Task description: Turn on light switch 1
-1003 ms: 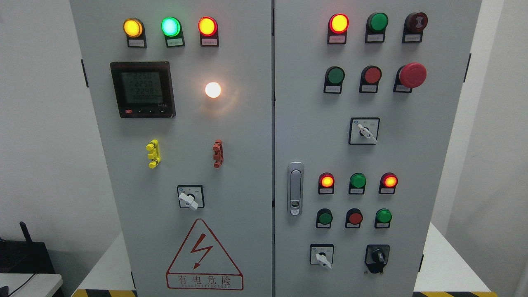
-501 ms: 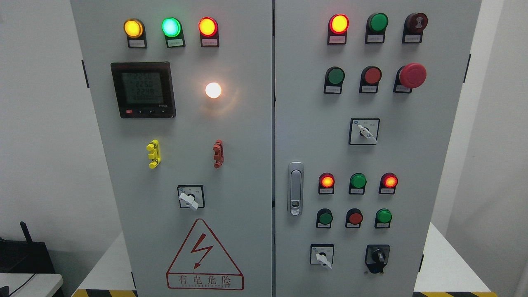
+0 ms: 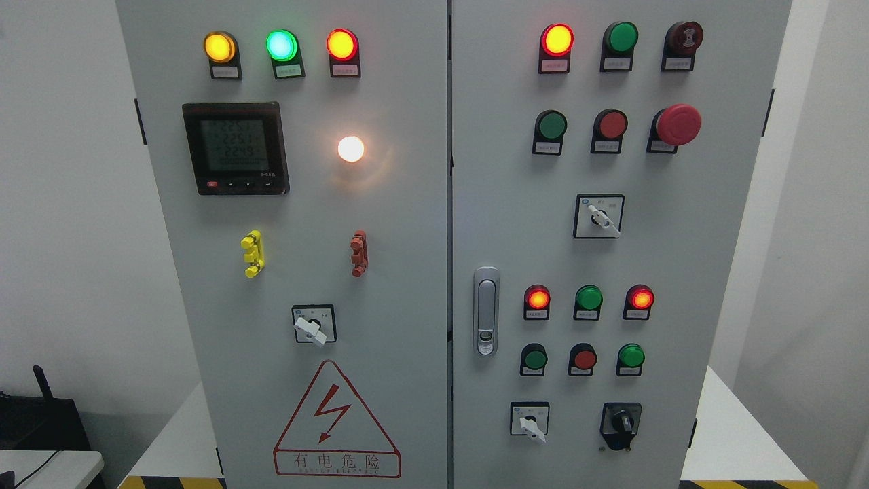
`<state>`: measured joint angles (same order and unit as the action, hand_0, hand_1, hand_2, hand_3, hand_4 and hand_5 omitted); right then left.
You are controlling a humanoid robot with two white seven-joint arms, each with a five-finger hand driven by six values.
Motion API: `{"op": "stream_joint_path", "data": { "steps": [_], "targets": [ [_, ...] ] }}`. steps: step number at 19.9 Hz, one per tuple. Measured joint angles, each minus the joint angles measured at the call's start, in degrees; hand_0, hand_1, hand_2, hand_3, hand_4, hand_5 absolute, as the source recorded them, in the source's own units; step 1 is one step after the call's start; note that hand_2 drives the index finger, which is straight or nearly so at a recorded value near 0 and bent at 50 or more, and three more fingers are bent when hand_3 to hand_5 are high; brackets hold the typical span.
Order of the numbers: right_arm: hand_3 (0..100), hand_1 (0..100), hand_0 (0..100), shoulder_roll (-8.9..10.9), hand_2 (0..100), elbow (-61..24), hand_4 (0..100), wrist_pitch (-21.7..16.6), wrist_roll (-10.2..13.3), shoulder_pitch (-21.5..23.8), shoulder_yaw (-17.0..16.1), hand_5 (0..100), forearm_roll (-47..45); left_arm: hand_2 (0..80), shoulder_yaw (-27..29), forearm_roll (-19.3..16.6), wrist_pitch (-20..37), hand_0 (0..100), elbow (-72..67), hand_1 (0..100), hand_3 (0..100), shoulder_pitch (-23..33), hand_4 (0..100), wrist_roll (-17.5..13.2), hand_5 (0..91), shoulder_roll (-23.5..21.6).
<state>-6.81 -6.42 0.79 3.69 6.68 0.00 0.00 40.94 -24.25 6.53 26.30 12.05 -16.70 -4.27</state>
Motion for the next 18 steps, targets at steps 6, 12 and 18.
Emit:
{"op": "stream_joint_path", "data": {
  "steps": [6,12,18],
  "targets": [
    [0,39,12,0.0,0,0.0,0,0.0,0.0,0.0,0.0,0,0.0,0.0,-7.1,-0.2,-1.3,32,-8.4,12,0,-4.2,0,7.0,0.0,1.1],
    [0,39,12,0.01,0,0.0,0,0.0,0.0,0.0,0.0,0,0.0,0.0,-12.3,-0.2,-2.4,34,-13.1,11,0,-6.2,0,8.1,0.0,2.4],
    [0,39,12,0.01,0,0.0,0,0.0,0.0,0.0,0.0,0,0.0,0.0,-15.7,-0.2,-2.7,34,-15.9,11,0,-7.0,0,8.2,0.0,3.2]
  ]
}}
